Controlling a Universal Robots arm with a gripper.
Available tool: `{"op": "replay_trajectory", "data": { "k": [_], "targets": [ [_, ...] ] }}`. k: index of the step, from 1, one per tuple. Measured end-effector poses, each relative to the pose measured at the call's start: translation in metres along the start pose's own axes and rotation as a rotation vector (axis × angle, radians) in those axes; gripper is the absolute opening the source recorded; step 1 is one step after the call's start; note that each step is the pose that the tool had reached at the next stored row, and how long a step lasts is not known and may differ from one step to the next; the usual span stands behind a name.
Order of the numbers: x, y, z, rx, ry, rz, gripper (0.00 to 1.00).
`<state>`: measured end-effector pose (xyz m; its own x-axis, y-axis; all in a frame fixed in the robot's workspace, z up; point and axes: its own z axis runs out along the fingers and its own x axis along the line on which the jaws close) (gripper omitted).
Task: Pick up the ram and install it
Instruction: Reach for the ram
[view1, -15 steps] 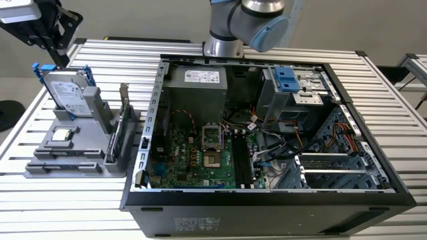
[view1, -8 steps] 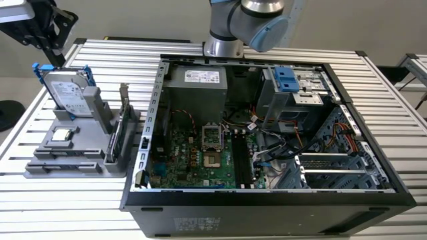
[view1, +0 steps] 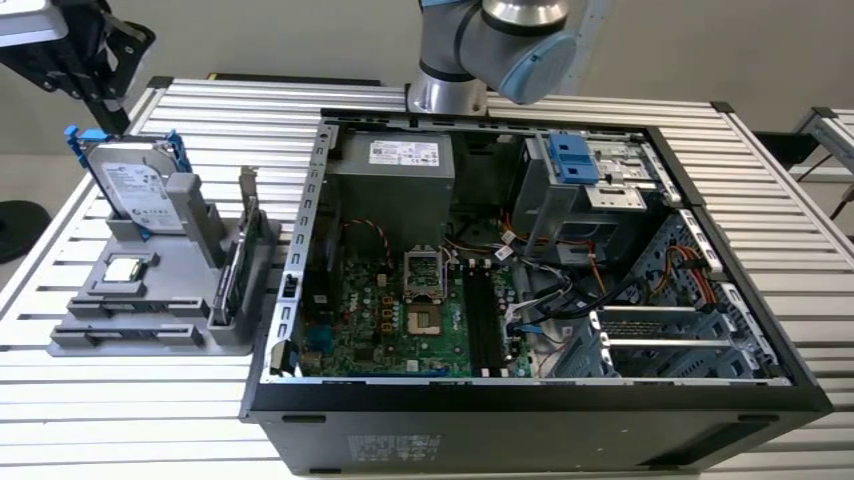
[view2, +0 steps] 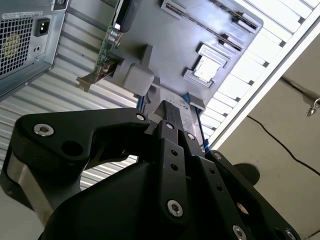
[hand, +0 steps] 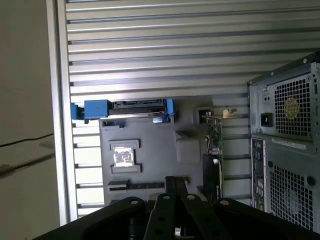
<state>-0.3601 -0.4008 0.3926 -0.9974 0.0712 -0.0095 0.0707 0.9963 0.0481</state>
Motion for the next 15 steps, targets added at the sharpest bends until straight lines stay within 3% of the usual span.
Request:
{"op": "replay_trajectory", "data": {
  "k": [15],
  "targets": [
    [0.0001,-0.0136,-0.0006,0.0000,0.0001,0.000,0.00]
  ]
}}
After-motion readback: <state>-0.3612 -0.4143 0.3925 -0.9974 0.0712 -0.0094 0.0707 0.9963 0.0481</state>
